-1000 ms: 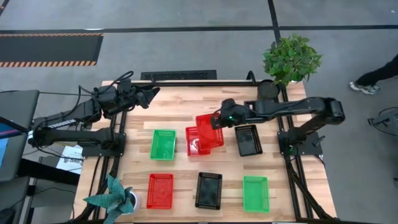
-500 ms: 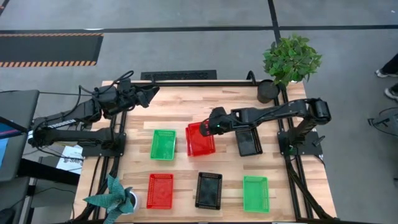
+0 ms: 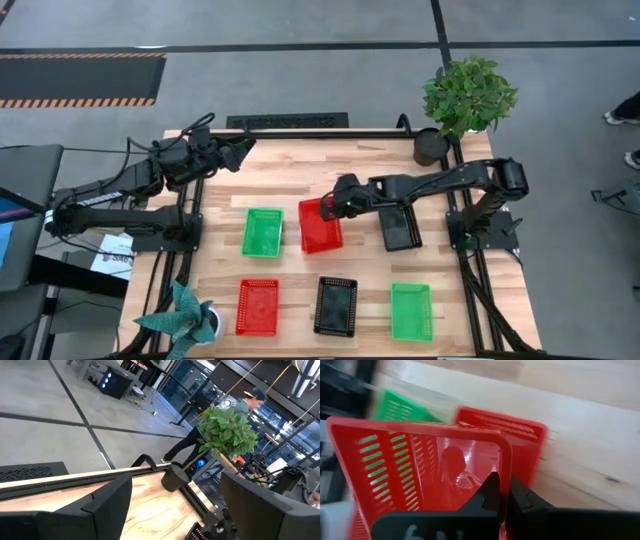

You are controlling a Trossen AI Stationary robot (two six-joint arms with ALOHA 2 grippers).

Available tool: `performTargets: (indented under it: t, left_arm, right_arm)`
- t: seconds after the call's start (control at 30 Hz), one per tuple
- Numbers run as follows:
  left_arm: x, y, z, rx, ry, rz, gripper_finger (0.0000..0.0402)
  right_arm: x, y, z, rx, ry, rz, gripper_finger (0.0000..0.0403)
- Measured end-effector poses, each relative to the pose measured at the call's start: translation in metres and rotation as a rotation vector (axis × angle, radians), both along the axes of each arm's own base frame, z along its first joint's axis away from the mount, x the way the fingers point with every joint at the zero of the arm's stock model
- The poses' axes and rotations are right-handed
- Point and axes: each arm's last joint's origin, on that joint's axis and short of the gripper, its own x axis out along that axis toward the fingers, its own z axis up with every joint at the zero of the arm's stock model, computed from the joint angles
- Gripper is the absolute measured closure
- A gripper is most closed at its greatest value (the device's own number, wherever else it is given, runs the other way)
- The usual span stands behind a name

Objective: Stack baskets by color
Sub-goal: Stack the top red bin on top of the middle red bin

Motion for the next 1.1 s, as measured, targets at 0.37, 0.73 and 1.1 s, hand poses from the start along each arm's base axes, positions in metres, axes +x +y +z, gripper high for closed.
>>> performTargets:
  t: [0.37,0.73,1.1]
  left_arm:
    - [-0.0001,0.0001,-0.0001,-0.010,-0.006,0.006,0.0112]
    - [0.0000,0.0001,-0.0001,-0.011,-0.007,0.006,0.0112]
    - [-0.0002,0.0004,-0.0002,-0.008,-0.005,0.018,0.0112]
  right_arm:
    - [0.0010,0.0005,-0.0021,0.005,0.009,0.017,0.0386]
    - [0.0004,0.0001,-0.0078,0.023,0.049,0.050,0.0376]
    - [-0.0006,-0.0066,-0.0082,-0.009,0.066,0.076,0.0343]
